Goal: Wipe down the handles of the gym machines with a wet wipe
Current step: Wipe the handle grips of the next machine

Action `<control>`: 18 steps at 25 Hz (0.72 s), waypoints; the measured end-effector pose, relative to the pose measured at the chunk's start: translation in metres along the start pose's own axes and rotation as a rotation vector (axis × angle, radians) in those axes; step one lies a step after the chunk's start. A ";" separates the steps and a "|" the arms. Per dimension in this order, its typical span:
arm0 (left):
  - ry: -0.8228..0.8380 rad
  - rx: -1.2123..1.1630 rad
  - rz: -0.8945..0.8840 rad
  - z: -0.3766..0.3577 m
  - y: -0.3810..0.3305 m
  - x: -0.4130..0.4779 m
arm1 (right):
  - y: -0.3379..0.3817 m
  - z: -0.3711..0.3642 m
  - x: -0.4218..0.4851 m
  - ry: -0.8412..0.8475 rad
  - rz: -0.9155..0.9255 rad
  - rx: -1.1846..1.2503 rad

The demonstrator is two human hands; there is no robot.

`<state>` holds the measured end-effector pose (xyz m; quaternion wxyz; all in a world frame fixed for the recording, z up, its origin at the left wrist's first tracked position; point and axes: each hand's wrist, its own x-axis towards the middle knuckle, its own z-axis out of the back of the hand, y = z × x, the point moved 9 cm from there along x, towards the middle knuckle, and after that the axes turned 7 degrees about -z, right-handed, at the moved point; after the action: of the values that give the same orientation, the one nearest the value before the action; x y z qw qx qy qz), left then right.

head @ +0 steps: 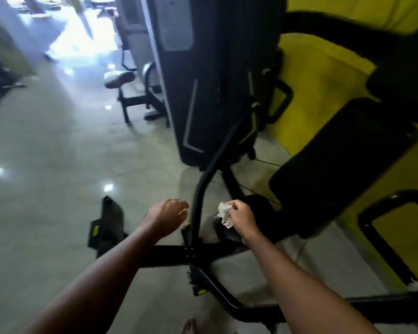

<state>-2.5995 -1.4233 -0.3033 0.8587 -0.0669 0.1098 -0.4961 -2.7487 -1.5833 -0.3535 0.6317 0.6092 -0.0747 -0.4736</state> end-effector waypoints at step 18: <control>-0.277 -0.128 0.515 0.108 0.438 -0.387 | 0.103 -0.559 -0.189 0.392 0.346 -0.261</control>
<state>-2.3924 -0.8690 -0.2497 0.9571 -0.1580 0.0360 -0.2404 -2.4232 -1.0824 -0.3133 0.7786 0.5808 0.0077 -0.2375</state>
